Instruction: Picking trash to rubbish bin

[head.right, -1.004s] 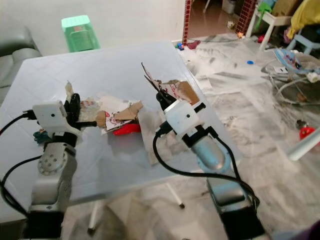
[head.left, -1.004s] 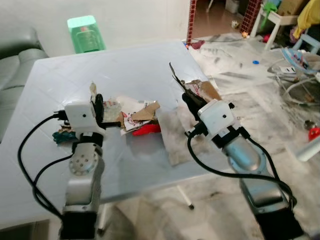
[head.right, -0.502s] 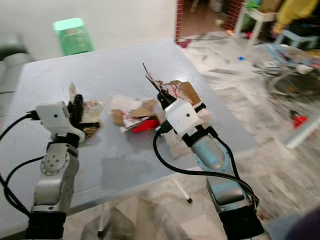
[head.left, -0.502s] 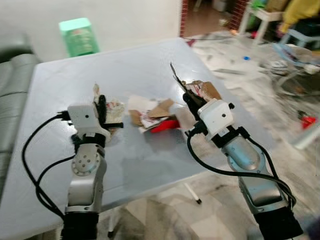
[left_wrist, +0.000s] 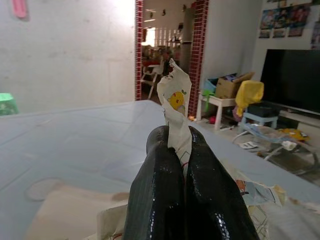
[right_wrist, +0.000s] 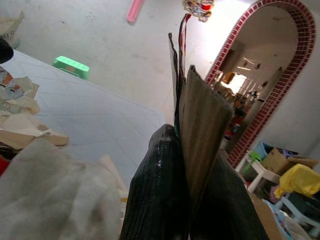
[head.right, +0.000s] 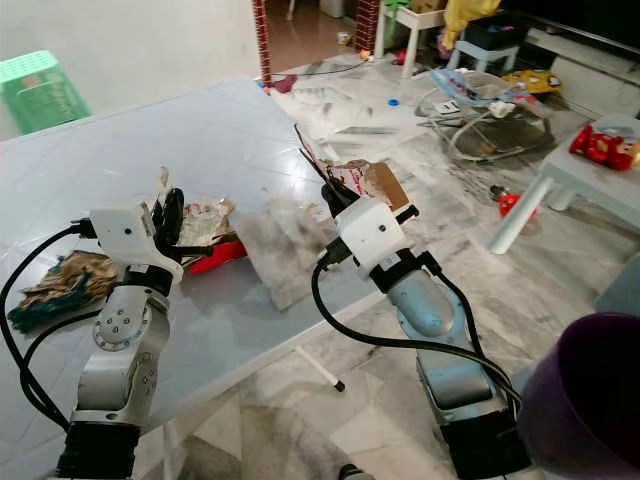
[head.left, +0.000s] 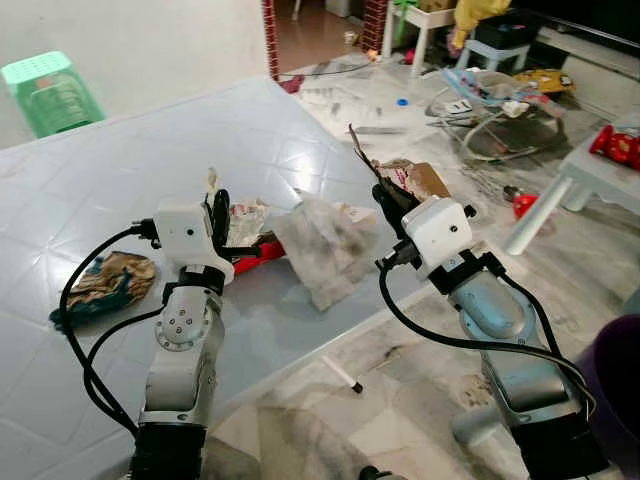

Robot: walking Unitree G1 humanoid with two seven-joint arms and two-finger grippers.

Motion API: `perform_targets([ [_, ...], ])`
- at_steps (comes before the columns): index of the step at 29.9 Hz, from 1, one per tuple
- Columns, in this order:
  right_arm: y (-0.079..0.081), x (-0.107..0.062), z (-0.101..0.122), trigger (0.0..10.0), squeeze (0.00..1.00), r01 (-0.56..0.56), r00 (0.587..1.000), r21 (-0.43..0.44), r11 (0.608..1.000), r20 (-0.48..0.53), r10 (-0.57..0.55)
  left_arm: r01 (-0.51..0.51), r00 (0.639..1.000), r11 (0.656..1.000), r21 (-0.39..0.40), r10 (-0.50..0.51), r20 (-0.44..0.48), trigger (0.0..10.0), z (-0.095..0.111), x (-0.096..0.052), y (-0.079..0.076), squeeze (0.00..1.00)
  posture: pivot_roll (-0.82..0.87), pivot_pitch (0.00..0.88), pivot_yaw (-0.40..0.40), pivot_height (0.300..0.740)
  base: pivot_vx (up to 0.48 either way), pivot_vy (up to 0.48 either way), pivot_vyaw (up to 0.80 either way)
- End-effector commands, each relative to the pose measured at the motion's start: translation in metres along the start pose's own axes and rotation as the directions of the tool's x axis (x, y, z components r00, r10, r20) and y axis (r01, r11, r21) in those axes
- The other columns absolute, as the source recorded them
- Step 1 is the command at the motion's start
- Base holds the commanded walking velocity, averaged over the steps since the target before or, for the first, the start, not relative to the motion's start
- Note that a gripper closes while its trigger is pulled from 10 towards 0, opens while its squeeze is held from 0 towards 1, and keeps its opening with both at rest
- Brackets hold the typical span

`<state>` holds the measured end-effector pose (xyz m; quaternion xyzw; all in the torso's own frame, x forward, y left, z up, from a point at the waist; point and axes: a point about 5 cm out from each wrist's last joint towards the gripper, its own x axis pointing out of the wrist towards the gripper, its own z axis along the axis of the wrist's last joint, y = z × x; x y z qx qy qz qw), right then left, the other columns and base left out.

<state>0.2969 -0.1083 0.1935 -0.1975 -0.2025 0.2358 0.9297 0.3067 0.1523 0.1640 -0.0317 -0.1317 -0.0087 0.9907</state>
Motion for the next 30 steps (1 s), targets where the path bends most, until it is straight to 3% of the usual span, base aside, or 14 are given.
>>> perform_targets([
  [1, -0.0023, 0.0000, 0.0004, 10.0, 0.00, 0.004, 1.000, -0.005, 1.000, -0.003, -0.004, 0.006, 1.000, 1.000, 0.004, -0.006, 0.011, 0.0, 0.0040, 0.0013, -0.0002, 0.00, -0.05, 0.062, 0.037, 0.740, 0.000, 0.000, -0.80],
  [9, -0.0027, -0.0002, 0.0014, 10.0, 0.00, 0.000, 1.000, -0.009, 1.000, 0.006, 0.000, 0.001, 1.000, 1.000, 0.002, -0.001, 0.005, 0.0, 0.0027, 0.0012, 0.0001, 0.00, -0.06, 0.063, 0.037, 0.740, 0.000, 0.000, -0.80],
  [23, -0.0011, -0.0012, 0.0023, 10.0, 0.00, -0.011, 1.000, -0.014, 1.000, 0.014, 0.011, -0.006, 1.000, 1.000, -0.002, 0.006, -0.002, 0.0, 0.0009, 0.0011, 0.0005, 0.00, -0.06, 0.062, 0.035, 0.740, 0.000, 0.000, 0.00],
  [30, -0.0010, -0.0015, 0.0017, 10.0, 0.00, -0.013, 1.000, -0.014, 1.000, 0.014, 0.013, -0.008, 1.000, 1.000, -0.007, 0.008, -0.001, 0.0, 0.0011, 0.0013, 0.0012, 0.00, -0.06, 0.061, 0.034, 0.740, 0.000, -0.238, 0.00],
])
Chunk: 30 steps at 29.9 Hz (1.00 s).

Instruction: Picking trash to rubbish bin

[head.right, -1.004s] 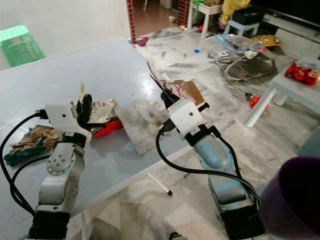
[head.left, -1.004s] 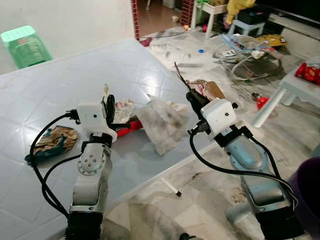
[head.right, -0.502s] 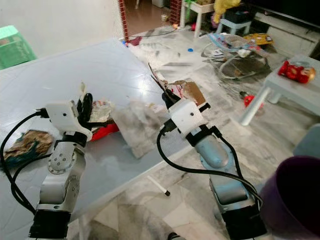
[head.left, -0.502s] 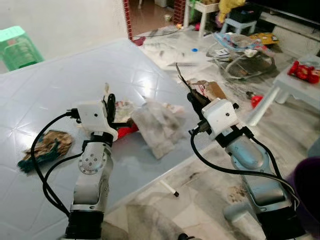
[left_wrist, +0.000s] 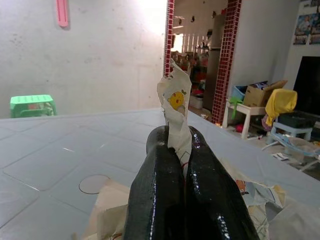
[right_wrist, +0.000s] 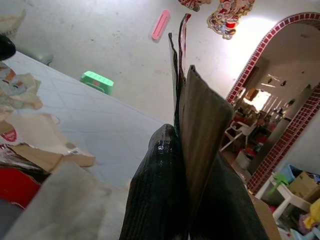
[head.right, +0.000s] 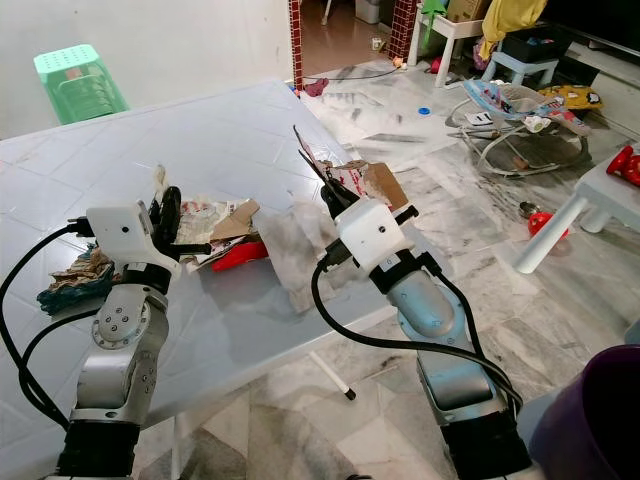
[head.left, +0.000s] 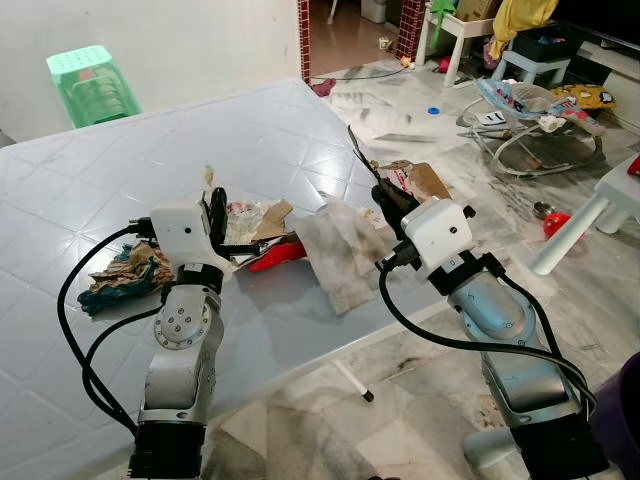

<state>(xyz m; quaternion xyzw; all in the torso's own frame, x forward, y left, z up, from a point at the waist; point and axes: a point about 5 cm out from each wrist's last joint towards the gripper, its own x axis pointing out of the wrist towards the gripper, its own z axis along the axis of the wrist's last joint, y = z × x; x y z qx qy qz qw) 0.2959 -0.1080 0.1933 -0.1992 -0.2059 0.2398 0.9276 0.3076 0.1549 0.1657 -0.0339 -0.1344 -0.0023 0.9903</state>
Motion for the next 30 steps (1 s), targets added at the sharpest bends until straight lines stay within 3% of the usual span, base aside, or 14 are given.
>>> perform_targets([
  [1, -0.0017, -0.0008, 0.0012, 10.0, 0.00, -0.005, 1.000, -0.010, 1.000, 0.005, 0.005, 0.004, 1.000, 1.000, -0.009, -0.004, -0.007, 0.0, -0.0004, 0.0001, -0.0011, 0.00, -0.06, 0.061, 0.034, 0.740, 0.000, 0.000, 0.00],
  [4, -0.0017, -0.0004, -0.0004, 10.0, 0.00, -0.005, 1.000, -0.009, 1.000, -0.003, 0.005, -0.014, 1.000, 0.999, -0.037, 0.013, -0.014, 0.4, -0.0005, -0.0001, -0.0001, 0.00, -0.05, 0.061, 0.032, 0.740, 0.000, 0.000, 0.00],
  [5, -0.0017, -0.0005, -0.0009, 10.0, 0.00, -0.005, 1.000, -0.008, 1.000, -0.005, 0.005, -0.007, 1.000, 0.999, -0.041, 0.006, -0.016, 1.1, -0.0006, 0.0001, -0.0005, 0.00, -0.05, 0.061, 0.031, 0.740, 0.000, 0.000, 0.00],
  [6, -0.0017, -0.0005, -0.0010, 10.0, 0.00, -0.005, 1.000, -0.007, 1.000, -0.005, 0.005, -0.006, 1.000, 0.999, -0.037, 0.005, -0.015, 2.4, -0.0004, 0.0002, -0.0003, 0.00, -0.05, 0.061, 0.031, 0.740, 0.000, 0.000, 0.00],
  [9, -0.0014, -0.0004, -0.0010, 10.0, 0.00, -0.006, 1.000, -0.006, 1.000, -0.005, 0.006, -0.009, 1.000, 0.999, -0.044, 0.009, -0.014, 0.0, -0.0003, 0.0000, 0.0000, 0.00, -0.05, 0.060, 0.031, 0.740, -0.171, 0.000, 0.00],
  [30, -0.0014, -0.0006, -0.0019, 10.0, 0.00, -0.001, 1.000, -0.004, 1.000, -0.008, 0.001, -0.012, 1.000, 0.998, -0.054, 0.011, -0.024, 0.0, -0.0008, 0.0003, -0.0004, 0.00, -0.05, 0.063, 0.033, 0.740, -0.275, 0.000, 0.00],
])
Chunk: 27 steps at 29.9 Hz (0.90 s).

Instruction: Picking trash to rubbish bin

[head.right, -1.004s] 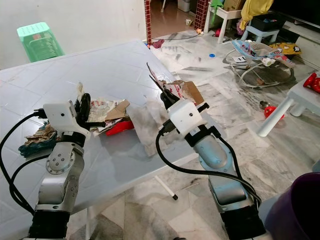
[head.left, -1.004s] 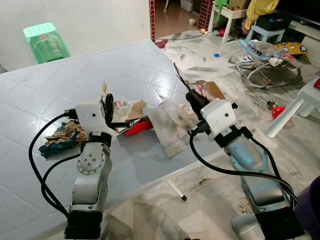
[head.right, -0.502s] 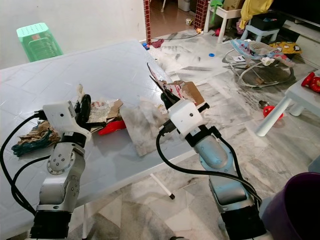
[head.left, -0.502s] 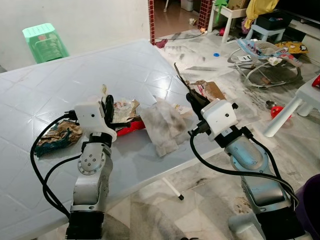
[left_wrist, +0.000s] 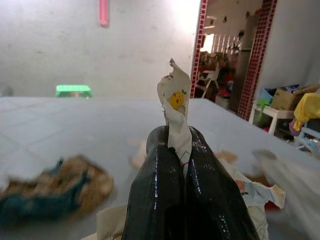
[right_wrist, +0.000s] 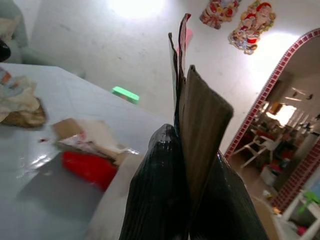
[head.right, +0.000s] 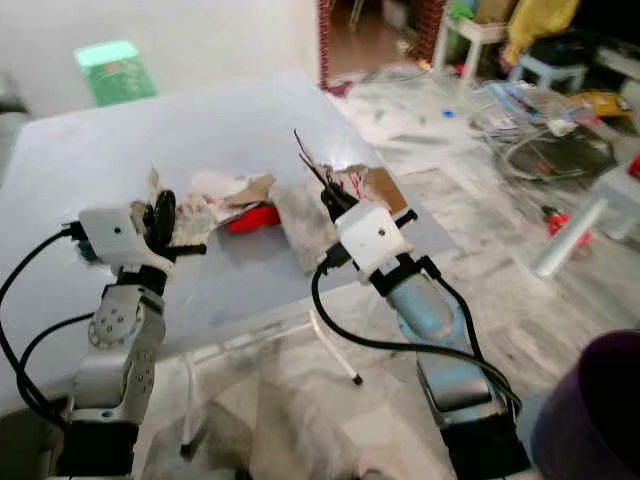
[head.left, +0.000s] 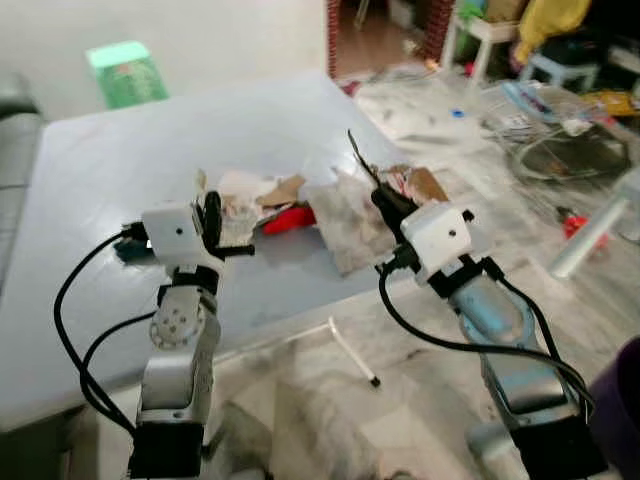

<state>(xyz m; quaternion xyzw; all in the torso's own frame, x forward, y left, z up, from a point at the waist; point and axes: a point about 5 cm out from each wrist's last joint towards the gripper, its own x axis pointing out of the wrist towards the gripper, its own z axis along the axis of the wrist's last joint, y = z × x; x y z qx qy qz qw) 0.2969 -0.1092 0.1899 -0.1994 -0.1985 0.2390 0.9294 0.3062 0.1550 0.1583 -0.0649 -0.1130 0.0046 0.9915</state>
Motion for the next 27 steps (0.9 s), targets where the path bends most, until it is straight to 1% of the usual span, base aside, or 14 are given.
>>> perform_targets([
  [1, -0.0018, 0.0002, 0.0018, 10.0, 0.00, 0.000, 1.000, -0.007, 1.000, 0.007, 0.000, 0.013, 1.000, 1.000, 0.006, -0.013, 0.017, 0.0, 0.0059, 0.0033, -0.0016, 0.00, -0.05, 0.063, 0.033, 0.740, -0.255, 0.000, 0.00],
  [16, -0.0021, 0.0000, 0.0012, 10.0, 0.00, 0.008, 1.000, -0.008, 1.000, 0.004, -0.008, 0.023, 1.000, 1.000, 0.005, -0.023, 0.015, 0.0, 0.0061, 0.0040, -0.0030, 0.00, -0.05, 0.064, 0.038, 0.740, -0.262, 0.000, 0.00],
  [20, -0.0021, 0.0004, 0.0010, 10.0, 0.00, 0.011, 1.000, -0.007, 1.000, 0.003, -0.011, 0.026, 0.999, 1.000, 0.011, -0.027, 0.018, 0.0, 0.0065, 0.0045, -0.0028, 0.00, -0.05, 0.064, 0.038, 0.740, 0.000, 0.000, 0.00],
  [22, -0.0021, 0.0005, 0.0007, 10.0, 0.00, 0.012, 1.000, -0.007, 1.000, -0.001, -0.012, 0.030, 0.999, 1.000, 0.006, -0.031, 0.022, 0.2, 0.0068, 0.0047, -0.0030, 0.00, -0.05, 0.064, 0.039, 0.740, 0.000, 0.000, 0.00],
  [23, -0.0022, 0.0005, 0.0003, 10.0, 0.00, 0.013, 1.000, -0.008, 1.000, -0.005, -0.013, 0.033, 0.999, 0.999, 0.007, -0.034, 0.021, 0.0, 0.0067, 0.0048, -0.0033, 0.00, -0.05, 0.065, 0.039, 0.740, 0.000, 0.000, -0.40],
  [27, -0.0034, 0.0004, -0.0014, 10.0, 0.00, 0.020, 1.000, -0.003, 1.000, -0.018, -0.020, 0.034, 0.999, 0.999, 0.002, -0.034, 0.021, 0.0, 0.0070, 0.0055, -0.0034, 0.00, -0.06, 0.064, 0.038, 0.740, 0.000, 0.000, -0.80],
])
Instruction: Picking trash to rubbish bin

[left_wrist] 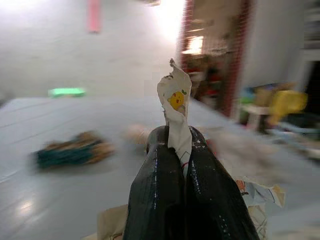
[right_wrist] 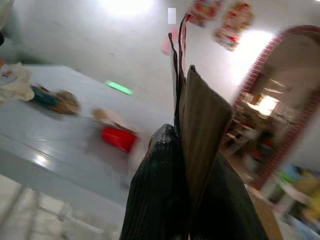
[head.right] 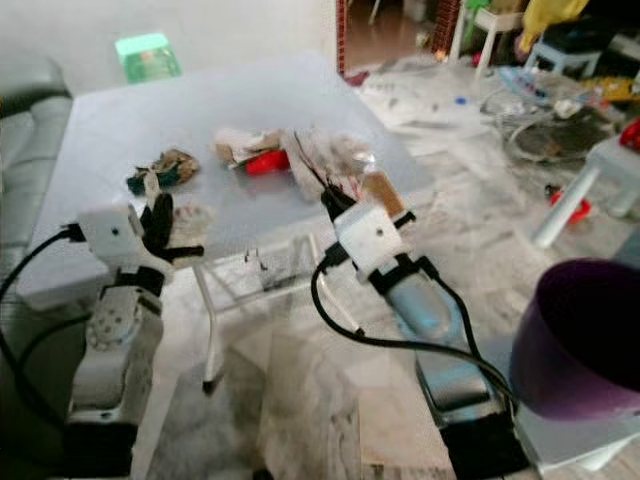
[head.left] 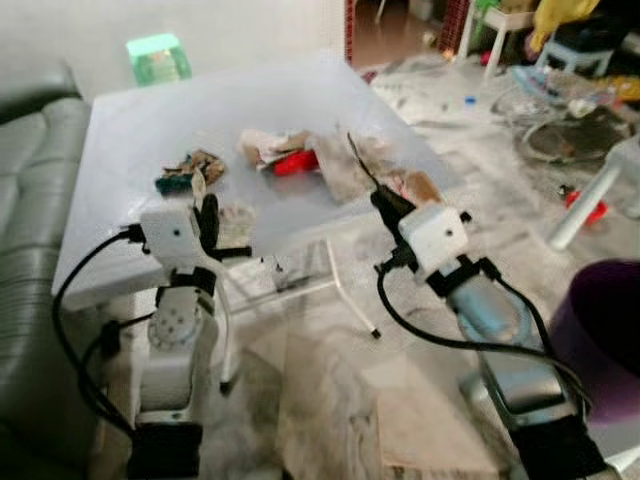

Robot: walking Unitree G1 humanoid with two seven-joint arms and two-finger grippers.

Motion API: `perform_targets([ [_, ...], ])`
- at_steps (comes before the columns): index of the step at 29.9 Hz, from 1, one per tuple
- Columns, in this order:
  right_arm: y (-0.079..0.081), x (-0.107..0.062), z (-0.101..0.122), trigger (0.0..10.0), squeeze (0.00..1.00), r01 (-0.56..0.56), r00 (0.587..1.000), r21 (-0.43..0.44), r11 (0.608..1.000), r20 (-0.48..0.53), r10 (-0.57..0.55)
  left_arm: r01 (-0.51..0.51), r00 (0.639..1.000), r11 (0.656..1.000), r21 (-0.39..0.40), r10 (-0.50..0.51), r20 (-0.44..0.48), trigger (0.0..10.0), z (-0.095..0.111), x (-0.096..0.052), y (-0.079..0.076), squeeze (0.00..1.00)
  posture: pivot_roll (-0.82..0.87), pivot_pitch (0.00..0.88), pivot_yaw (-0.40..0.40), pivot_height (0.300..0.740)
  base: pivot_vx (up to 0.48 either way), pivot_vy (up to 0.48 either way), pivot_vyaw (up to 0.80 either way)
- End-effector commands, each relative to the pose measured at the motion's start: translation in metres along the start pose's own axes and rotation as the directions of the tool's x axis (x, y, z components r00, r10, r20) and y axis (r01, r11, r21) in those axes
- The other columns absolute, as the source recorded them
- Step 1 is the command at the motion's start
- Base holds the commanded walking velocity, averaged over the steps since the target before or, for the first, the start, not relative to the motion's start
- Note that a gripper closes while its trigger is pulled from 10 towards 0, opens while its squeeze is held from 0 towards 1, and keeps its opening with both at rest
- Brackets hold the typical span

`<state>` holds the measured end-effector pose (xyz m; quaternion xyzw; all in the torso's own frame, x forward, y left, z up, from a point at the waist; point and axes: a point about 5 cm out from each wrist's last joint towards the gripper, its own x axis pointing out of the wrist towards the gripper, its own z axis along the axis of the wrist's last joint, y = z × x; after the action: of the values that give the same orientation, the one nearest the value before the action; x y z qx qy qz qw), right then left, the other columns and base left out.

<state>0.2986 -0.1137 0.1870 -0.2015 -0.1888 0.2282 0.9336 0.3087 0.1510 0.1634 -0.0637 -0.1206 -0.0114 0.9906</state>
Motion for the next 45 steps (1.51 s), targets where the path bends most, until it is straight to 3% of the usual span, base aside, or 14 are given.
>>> perform_targets([
  [1, -0.0008, 0.0022, 0.0032, 10.0, 0.00, 0.004, 1.000, 0.001, 1.000, 0.008, -0.004, 0.001, 1.000, 1.000, 0.005, -0.001, 0.008, 0.0, 0.0032, 0.0023, 0.0014, 0.00, -0.06, 0.065, 0.039, 0.740, 0.000, 0.000, -0.80],
  [27, -0.0011, 0.0026, 0.0035, 10.0, 0.00, 0.003, 1.000, -0.001, 1.000, 0.006, -0.003, 0.013, 1.000, 1.000, -0.001, -0.013, -0.022, 0.0, -0.0013, 0.0037, 0.0008, 0.00, -0.06, 0.061, 0.041, 0.740, 0.000, 0.000, -0.79],
  [45, -0.0002, 0.0021, 0.0038, 10.0, 0.00, -0.001, 1.000, -0.005, 1.000, 0.009, 0.001, 0.014, 1.000, 1.000, -0.015, -0.014, -0.017, 0.0, -0.0018, 0.0019, 0.0004, 0.00, -0.06, 0.064, 0.040, 0.740, 0.262, 0.000, -0.80],
])
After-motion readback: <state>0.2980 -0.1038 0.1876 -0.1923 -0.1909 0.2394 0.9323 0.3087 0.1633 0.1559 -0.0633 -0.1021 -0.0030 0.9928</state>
